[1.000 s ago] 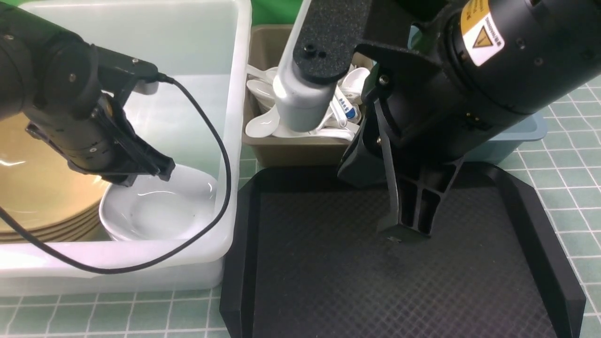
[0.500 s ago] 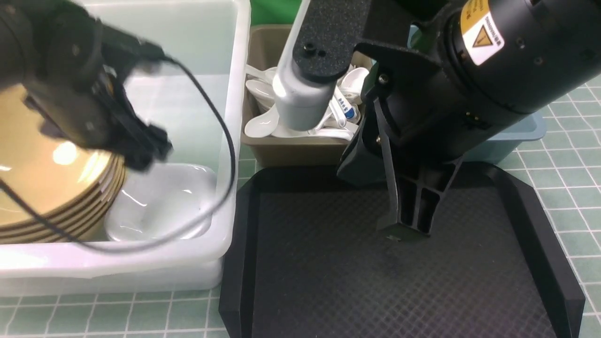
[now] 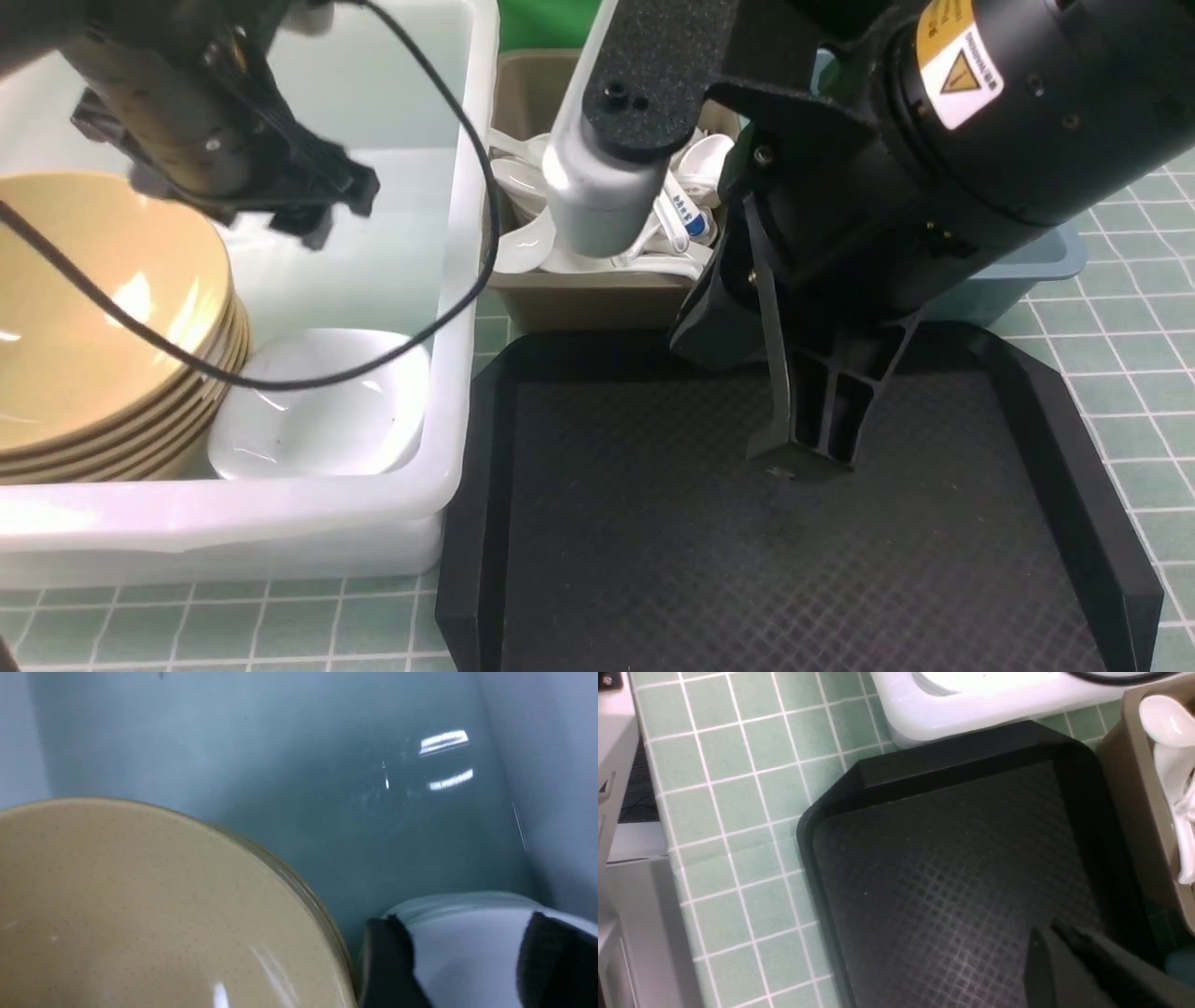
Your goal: On blue table put chopsticks spoon bowls plates into blue grey white boxes.
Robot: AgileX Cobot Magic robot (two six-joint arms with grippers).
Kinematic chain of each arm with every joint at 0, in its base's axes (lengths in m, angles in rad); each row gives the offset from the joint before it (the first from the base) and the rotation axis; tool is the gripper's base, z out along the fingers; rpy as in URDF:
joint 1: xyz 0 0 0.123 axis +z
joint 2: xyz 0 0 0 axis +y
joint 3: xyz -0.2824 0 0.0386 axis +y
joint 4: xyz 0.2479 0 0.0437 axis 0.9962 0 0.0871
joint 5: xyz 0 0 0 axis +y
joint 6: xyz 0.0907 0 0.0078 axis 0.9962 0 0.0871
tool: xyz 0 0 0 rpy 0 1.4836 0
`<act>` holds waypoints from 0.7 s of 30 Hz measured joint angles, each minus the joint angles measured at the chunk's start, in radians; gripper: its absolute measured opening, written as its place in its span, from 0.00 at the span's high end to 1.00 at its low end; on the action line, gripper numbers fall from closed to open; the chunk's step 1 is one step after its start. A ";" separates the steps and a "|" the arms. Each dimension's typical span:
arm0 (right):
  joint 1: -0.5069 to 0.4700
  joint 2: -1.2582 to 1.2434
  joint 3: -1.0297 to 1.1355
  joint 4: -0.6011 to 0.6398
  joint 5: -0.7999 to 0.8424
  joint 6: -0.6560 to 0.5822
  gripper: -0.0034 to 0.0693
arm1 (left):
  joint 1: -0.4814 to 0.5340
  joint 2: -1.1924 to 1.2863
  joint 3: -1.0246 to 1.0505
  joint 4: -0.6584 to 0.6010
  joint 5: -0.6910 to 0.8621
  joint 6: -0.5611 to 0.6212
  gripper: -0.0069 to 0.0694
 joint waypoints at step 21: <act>-0.111 -0.747 0.711 0.113 -0.596 0.049 0.89 | 0.000 -1.280 0.867 -0.010 -0.220 -0.076 0.90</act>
